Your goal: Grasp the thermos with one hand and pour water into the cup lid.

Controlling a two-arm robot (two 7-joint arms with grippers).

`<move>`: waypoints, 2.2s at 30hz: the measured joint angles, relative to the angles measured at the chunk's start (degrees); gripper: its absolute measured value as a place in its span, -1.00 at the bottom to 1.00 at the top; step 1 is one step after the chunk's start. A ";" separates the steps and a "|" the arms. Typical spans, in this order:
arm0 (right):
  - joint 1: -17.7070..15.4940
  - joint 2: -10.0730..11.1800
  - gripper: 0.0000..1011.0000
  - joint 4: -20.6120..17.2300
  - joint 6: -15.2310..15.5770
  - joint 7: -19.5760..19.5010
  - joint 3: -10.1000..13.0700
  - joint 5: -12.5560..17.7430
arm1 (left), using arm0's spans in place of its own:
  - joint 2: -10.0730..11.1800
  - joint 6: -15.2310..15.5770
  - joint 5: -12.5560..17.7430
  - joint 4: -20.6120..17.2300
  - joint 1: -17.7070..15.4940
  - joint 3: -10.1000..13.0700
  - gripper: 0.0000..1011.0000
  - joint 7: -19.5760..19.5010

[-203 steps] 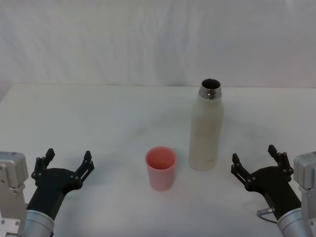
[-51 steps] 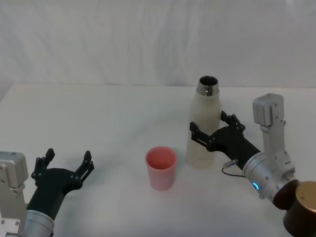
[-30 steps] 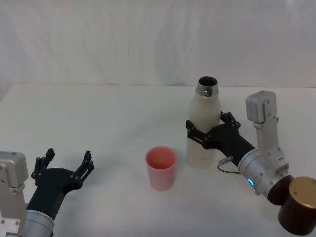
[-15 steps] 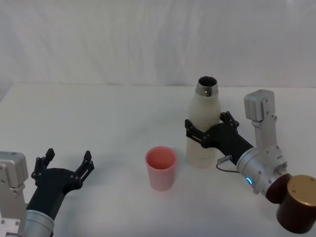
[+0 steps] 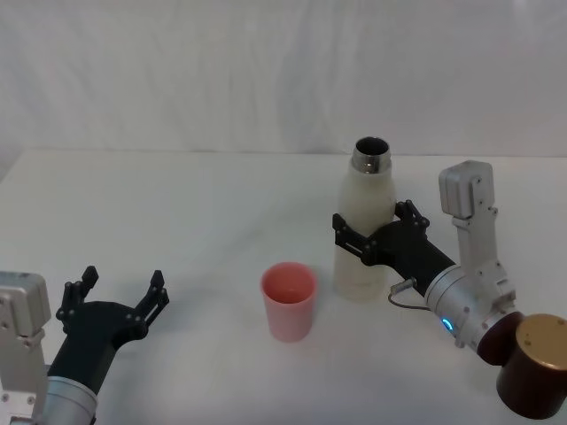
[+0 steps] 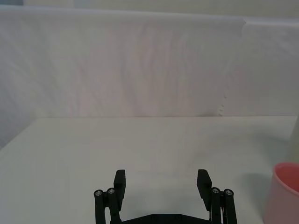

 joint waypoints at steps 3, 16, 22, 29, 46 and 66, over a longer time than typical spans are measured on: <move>-0.01 0.01 0.90 -0.02 0.00 -0.01 0.00 0.00 | 0.00 0.00 0.00 0.00 0.00 0.00 0.98 0.00; -0.40 0.22 0.90 -0.67 -0.08 -0.24 -0.01 -0.21 | 0.00 0.00 0.00 0.00 0.00 0.00 0.98 0.00; -1.43 0.96 0.90 -2.81 -0.05 -0.95 0.14 -1.30 | 0.00 0.00 0.00 0.00 0.00 0.00 0.98 0.00; -2.76 2.60 0.90 -6.62 1.72 -1.85 0.21 -3.90 | 0.00 0.00 0.00 0.00 0.00 0.00 0.98 0.00; -4.98 8.92 0.90 -16.33 10.31 -1.15 -0.43 -14.07 | 0.00 0.00 0.00 0.00 0.00 0.00 0.98 0.00; -0.88 11.96 0.90 -17.06 15.90 2.62 -5.63 -26.78 | 0.00 0.00 0.00 0.00 0.00 0.00 0.98 0.00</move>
